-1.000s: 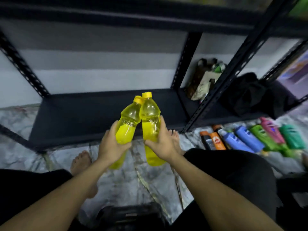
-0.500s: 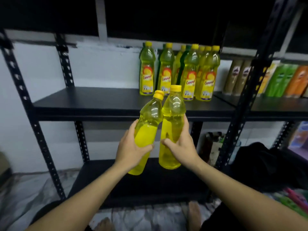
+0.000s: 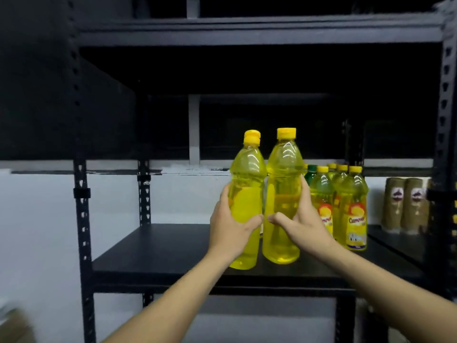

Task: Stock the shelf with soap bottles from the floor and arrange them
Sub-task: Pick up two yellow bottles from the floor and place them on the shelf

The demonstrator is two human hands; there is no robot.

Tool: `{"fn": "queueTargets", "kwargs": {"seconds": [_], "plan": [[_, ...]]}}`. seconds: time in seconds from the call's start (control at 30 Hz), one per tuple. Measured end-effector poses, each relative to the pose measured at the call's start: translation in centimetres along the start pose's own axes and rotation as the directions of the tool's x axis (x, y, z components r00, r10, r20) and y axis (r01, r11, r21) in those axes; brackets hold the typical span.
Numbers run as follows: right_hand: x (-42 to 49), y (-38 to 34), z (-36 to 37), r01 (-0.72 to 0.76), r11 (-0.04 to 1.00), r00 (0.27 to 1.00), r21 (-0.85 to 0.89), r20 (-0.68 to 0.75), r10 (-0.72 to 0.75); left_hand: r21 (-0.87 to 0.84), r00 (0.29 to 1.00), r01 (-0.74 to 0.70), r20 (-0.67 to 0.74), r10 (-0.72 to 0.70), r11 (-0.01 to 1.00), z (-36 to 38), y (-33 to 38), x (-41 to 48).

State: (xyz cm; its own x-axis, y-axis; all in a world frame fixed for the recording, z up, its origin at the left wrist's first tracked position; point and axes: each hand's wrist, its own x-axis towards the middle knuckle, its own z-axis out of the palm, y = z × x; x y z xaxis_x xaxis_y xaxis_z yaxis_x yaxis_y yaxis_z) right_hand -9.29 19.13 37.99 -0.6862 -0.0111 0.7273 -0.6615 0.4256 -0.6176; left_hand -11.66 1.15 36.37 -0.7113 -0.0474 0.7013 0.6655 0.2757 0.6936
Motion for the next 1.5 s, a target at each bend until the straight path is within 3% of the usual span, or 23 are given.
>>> {"fn": "queueTargets", "kwargs": {"seconds": [0.17,0.57,1.03,1.3,1.5], "plan": [[2.6,2.9,1.8,0.023,0.998,0.999,-0.05,-0.034,-0.025,0.033,0.999,0.028,0.037,-0.029,0.999,0.8,-2.8,2.9],[1.8,12.0,3.2,-0.191,0.98,0.982,-0.055,0.004,0.191,0.03,0.983,0.167,0.075,-0.168,0.986,5.2,-9.5,3.5],[1.5,16.2,4.3,-0.223,0.966,0.963,-0.134,-0.187,0.196,0.037,0.948,0.305,0.089,-0.307,0.952,7.2,-14.6,3.8],[1.7,17.5,4.1,-0.215,0.971,0.964,-0.102,-0.182,0.194,0.126,0.981,0.195,-0.021,-0.194,0.973,7.2,-14.9,3.4],[1.6,17.4,4.3,-0.233,0.911,0.96,-0.34,-0.231,0.16,0.141,0.982,0.183,-0.061,-0.176,0.973,7.2,-15.1,3.4]]}}
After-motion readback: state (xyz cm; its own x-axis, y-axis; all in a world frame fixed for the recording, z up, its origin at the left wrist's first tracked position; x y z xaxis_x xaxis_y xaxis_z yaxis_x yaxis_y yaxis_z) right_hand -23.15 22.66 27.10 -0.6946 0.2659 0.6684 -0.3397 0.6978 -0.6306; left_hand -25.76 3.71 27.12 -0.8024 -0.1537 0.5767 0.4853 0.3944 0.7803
